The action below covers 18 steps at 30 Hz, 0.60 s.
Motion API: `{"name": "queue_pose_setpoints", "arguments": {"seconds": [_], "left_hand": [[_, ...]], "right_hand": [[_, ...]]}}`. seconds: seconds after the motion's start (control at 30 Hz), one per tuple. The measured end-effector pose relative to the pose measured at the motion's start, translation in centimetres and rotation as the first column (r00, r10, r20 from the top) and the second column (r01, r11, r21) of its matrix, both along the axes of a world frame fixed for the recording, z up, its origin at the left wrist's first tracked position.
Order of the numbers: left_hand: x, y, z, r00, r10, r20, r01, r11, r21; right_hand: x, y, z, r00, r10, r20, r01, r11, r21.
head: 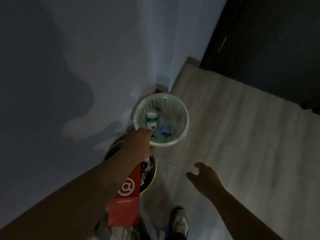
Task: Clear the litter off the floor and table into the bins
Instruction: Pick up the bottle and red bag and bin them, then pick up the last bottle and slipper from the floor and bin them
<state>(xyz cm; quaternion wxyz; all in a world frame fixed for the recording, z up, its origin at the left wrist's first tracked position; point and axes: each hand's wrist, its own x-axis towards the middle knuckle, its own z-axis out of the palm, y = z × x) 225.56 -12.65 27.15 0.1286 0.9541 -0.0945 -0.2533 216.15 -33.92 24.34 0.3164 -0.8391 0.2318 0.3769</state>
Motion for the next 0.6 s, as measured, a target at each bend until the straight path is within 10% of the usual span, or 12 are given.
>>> {"name": "queue_pose_setpoints", "arguments": {"seconds": [0.37,0.6], "left_hand": [[-1.1,3.9,18.2,0.964,-0.258,0.068,0.253,0.964,0.077],[2.0,7.4,37.5,0.912,-0.243,0.33,0.217,0.969,0.115]], "right_hand": [[3.7,3.5,17.8,0.957,0.18,0.226,-0.161,0.982,-0.101],[8.9,4.0,38.7,0.748,0.423,0.511,-0.299,0.903,-0.31]]}}
